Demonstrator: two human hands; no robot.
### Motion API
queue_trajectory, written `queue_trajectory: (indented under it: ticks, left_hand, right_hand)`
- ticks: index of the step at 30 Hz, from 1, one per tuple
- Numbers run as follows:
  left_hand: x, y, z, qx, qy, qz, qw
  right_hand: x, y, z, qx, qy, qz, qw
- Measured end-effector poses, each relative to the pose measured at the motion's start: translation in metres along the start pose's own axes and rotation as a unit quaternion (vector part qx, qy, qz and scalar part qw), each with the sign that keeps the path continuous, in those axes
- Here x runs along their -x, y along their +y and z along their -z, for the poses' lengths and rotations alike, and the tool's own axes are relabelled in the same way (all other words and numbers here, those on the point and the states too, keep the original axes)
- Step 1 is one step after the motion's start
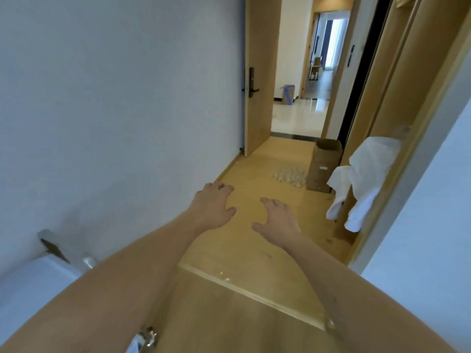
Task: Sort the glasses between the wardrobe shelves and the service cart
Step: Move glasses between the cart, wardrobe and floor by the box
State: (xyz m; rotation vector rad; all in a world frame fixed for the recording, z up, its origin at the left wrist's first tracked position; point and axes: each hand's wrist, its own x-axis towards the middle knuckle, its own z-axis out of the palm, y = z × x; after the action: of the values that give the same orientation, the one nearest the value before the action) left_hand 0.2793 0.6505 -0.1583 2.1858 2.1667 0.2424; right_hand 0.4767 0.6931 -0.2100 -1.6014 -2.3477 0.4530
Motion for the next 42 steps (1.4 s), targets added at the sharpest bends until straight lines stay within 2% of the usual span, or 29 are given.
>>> queue_trajectory:
  ticks: [9, 13, 20, 30, 42]
  left_hand:
    - [-0.101, 0.065, -0.011, -0.024, -0.011, -0.080, 0.996]
    - [-0.152, 0.075, -0.020, -0.028, -0.019, -0.106, 0.994]
    - [-0.270, 0.077, -0.032, -0.022, 0.015, -0.161, 0.987]
    - [-0.451, 0.087, -0.019, 0.024, 0.023, -0.256, 0.966]
    - [-0.590, 0.149, -0.063, 0.080, 0.001, -0.348, 0.934]
  right_hand:
    - [-0.045, 0.080, 0.039, -0.002, 0.033, -0.071, 0.997]
    - [-0.077, 0.107, 0.045, -0.005, 0.049, -0.101, 0.994]
    - [-0.164, 0.135, 0.051, -0.003, 0.106, -0.148, 0.983]
    - [-0.293, 0.170, 0.080, 0.001, 0.160, -0.235, 0.959]
    - [-0.380, 0.252, 0.108, 0.015, 0.189, -0.326, 0.926]
